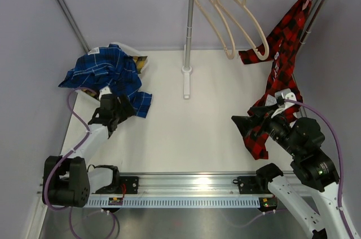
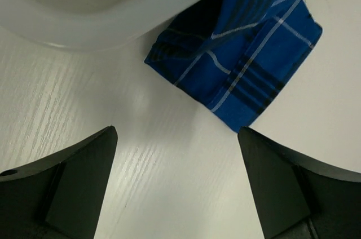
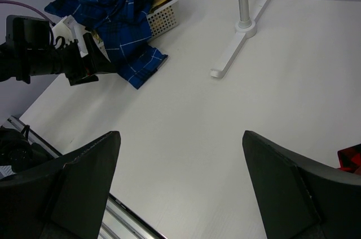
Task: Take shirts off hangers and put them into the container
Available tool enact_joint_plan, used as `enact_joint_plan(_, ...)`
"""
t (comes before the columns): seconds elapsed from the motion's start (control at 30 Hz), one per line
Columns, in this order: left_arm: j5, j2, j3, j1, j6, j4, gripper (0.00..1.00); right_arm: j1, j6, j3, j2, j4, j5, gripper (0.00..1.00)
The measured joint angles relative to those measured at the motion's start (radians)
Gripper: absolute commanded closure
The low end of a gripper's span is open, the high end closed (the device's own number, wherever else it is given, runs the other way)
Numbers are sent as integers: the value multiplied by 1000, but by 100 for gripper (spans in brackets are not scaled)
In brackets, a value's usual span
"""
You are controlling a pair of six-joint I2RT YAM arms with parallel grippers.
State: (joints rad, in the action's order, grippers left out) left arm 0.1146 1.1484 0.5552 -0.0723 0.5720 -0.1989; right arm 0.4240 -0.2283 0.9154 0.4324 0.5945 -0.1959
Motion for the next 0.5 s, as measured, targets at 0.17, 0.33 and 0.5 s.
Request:
enact_joint_plan(0.17,28,60,-7,4,-45,182,9,0,0,0,-8,0,0,1)
enact_joint_plan(0.33,23,192,27,14,-60,253,12,0,0,0,-11,0,-1,1)
enact_joint_plan(0.5,20,267,84,14,-69,262,19,0,0,0,-19,0,-1,0)
